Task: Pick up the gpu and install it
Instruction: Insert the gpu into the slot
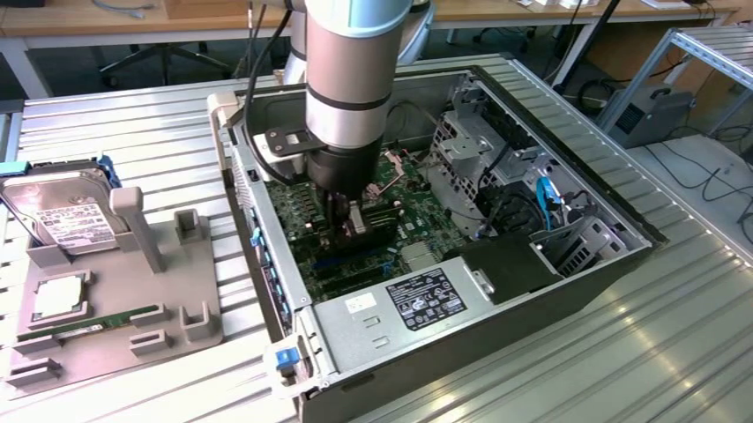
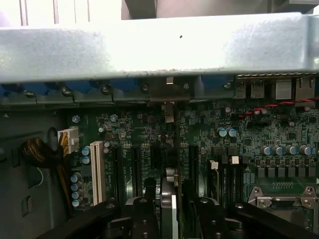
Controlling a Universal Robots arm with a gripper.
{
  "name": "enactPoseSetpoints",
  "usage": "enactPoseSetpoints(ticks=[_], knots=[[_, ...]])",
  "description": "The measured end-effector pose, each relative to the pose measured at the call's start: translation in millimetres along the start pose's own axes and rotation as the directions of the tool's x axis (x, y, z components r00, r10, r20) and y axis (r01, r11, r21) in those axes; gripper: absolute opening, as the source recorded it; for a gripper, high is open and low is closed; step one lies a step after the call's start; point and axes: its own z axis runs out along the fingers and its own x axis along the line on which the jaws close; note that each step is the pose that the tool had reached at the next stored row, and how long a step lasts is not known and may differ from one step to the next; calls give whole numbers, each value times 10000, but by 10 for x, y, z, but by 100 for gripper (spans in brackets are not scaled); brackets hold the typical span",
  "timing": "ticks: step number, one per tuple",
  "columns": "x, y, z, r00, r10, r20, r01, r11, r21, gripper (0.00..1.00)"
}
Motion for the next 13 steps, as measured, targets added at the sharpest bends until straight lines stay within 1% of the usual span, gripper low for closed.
enactPoseSetpoints(ticks=[6,10,12,13], knots=[[-12,0,-177,10000,0,-2,0,10000,-1,35],[-46,1,-309,10000,-2,-1,2,10000,0,35],[-56,-7,-323,10000,-3,0,3,10000,-3,35],[-57,-20,-325,10000,-3,-1,3,10000,-25,35]])
